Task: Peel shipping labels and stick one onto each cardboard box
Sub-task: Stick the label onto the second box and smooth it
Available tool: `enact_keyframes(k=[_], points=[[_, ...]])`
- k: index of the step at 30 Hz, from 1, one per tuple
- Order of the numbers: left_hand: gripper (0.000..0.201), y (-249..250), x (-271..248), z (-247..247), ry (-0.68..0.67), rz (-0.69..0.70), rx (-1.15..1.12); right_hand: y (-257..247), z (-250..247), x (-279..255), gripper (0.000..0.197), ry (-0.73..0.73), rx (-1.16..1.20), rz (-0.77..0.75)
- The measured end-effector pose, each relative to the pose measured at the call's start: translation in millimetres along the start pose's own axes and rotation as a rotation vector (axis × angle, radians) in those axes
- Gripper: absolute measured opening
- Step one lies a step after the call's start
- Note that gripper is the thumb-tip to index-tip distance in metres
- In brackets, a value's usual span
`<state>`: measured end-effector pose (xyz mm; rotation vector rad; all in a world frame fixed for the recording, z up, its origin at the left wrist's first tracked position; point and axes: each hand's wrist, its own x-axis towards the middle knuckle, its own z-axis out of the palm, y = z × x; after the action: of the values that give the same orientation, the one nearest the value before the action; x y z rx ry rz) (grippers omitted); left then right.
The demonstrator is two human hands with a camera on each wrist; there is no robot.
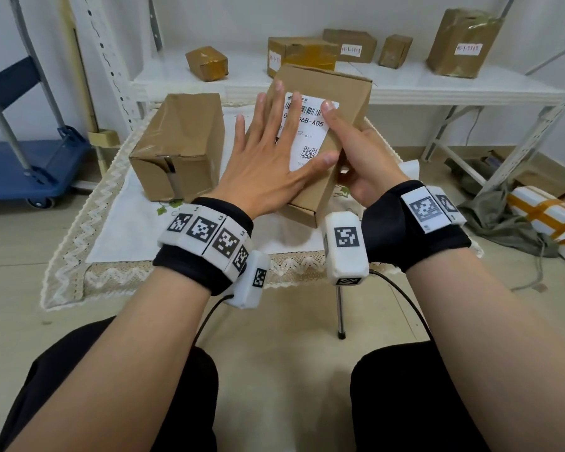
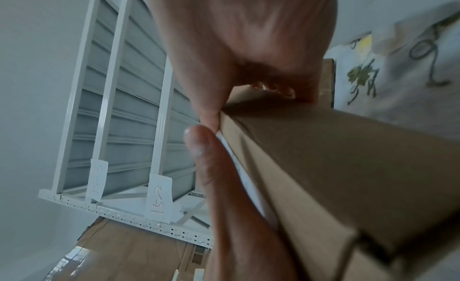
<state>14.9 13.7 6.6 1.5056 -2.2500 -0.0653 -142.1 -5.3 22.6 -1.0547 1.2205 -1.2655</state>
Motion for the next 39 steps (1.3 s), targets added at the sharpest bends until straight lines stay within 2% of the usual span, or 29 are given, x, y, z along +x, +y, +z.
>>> enact_keyframes(k=[5,9,10,15,19,27,39], points=[[0.109,-2,0,3,-0.015,-0.015,-0.020,-1,-4,0,0.049,-0.001,0.064,-0.014],[0.110,-8,0,3,-0.020,-0.039,-0.019,-2,-11,3,0.081,0.037,0.060,-0.019],[0.110,-9,0,2,-0.017,-0.044,-0.022,-2,-13,4,0.082,0.047,0.056,-0.024],[0.106,-14,-1,0,-0.030,-0.092,-0.051,-2,-20,7,0.074,0.074,0.064,-0.022],[0.107,-15,-1,0,-0.031,-0.117,-0.049,-2,-19,8,0.083,0.076,0.041,-0.009],[0.097,-4,2,7,0.017,-0.038,-0.013,-1,-9,4,0.077,0.056,0.035,-0.002],[0.107,-15,4,2,0.023,-0.120,-0.059,-5,-11,-5,0.070,0.073,-0.007,-0.032]])
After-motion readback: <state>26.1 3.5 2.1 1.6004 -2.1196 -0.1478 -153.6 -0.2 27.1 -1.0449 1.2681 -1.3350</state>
